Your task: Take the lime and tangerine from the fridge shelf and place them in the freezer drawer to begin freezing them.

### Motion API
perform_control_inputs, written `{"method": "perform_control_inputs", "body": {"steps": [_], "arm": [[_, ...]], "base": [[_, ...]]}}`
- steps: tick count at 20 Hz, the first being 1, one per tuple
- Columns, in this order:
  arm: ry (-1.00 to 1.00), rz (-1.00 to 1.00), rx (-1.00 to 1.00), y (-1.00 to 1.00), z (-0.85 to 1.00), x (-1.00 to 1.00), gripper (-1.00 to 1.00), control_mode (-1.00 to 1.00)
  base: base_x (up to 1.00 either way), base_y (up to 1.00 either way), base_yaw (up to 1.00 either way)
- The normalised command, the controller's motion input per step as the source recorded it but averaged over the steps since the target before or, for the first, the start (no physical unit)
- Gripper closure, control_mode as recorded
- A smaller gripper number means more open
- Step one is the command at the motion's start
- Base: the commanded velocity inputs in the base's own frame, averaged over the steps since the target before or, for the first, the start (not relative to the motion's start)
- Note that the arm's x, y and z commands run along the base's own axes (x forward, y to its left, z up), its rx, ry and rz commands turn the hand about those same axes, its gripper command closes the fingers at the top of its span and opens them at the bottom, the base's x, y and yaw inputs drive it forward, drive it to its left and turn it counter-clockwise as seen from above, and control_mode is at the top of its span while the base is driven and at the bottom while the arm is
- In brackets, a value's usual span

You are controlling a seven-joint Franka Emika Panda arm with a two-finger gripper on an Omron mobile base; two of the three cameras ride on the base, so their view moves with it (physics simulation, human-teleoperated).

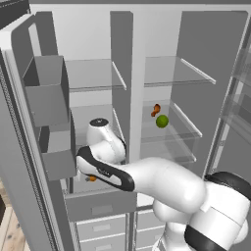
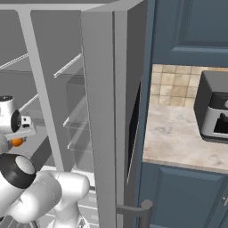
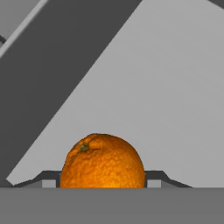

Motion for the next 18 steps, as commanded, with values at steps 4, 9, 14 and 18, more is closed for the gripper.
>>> {"method": "perform_control_inputs", "body": {"steps": [4, 9, 14, 18], "arm": [[0.0, -0.01, 0.0, 0.27, -0.32, 0.38, 1.0, -1.0], [0.0, 0.0, 0.0, 0.05, -0.4, 0.42, 1.0, -1.0], [0.0, 0.0, 0.0, 0.0, -0.41, 0.46, 1.0, -1.0], [0.0, 0.0, 0.0, 0.0, -0.41, 0.3, -1.0, -1.0]], "base": [[0.0, 0.0, 0.0], [0.0, 0.0, 0.0], [0.0, 0.0, 0.0], [0.0, 0.0, 0.0]]}}
